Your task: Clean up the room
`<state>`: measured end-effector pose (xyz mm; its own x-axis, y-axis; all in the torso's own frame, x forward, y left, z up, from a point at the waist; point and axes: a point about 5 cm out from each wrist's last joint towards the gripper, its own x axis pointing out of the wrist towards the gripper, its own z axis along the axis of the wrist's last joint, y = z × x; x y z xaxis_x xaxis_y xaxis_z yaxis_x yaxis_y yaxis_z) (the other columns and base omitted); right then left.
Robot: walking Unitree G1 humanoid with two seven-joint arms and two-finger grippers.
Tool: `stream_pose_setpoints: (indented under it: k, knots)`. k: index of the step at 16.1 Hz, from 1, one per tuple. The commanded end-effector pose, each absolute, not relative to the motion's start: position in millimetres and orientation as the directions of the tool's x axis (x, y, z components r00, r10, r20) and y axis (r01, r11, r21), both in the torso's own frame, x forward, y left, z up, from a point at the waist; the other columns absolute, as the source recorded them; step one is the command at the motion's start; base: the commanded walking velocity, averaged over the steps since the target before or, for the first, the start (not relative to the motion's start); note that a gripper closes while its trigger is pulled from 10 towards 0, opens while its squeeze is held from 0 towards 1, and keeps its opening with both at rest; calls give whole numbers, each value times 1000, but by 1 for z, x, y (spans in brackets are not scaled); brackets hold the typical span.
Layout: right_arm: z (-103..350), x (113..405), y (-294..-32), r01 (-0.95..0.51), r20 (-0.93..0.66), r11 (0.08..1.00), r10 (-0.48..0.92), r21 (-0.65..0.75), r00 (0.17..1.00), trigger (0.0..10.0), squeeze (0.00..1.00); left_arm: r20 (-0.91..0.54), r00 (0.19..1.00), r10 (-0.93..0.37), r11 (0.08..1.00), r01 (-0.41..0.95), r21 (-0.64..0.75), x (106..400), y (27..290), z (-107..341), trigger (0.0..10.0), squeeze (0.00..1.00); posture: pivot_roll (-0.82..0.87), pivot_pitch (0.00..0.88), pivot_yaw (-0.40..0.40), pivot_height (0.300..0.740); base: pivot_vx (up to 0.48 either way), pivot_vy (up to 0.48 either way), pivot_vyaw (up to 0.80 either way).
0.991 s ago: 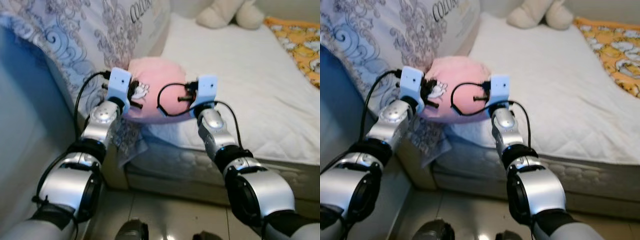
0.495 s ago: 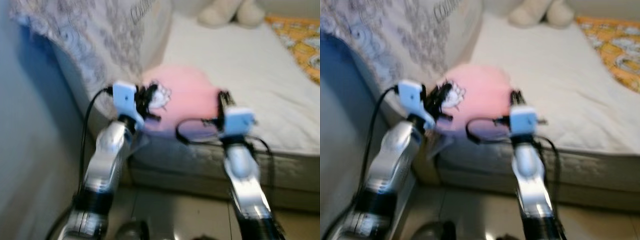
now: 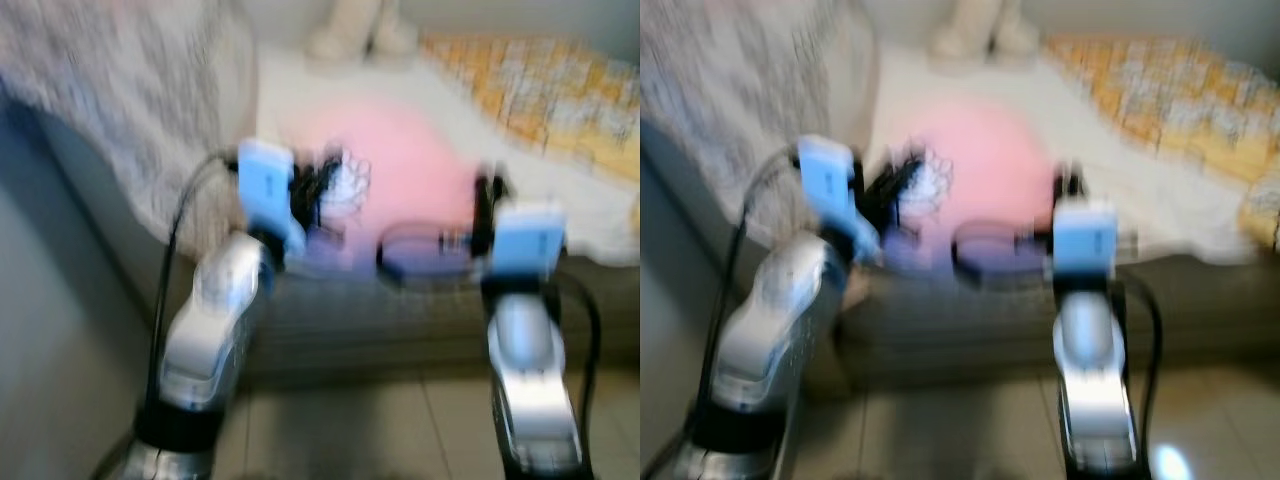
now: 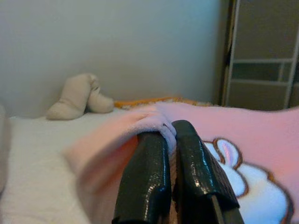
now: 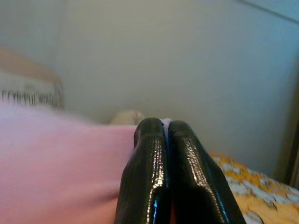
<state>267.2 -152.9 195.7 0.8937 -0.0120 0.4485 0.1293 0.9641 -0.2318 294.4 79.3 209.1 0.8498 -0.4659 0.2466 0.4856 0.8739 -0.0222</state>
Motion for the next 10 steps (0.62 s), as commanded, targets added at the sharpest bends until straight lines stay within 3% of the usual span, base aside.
stream_pose_setpoints:
  k: [1,10]
  knots:
    - [195,270,-184,266,429,944,-162,-196,889,10000,0,244,890,-384,915,402,-27,298,94,212,10000,0,-89,0,33,740,442,0,0]
    - [198,291,-179,181,398,965,-93,-189,912,10000,0,219,929,-300,942,324,-84,307,100,211,10000,0,-74,0,24,740,440,0,0]
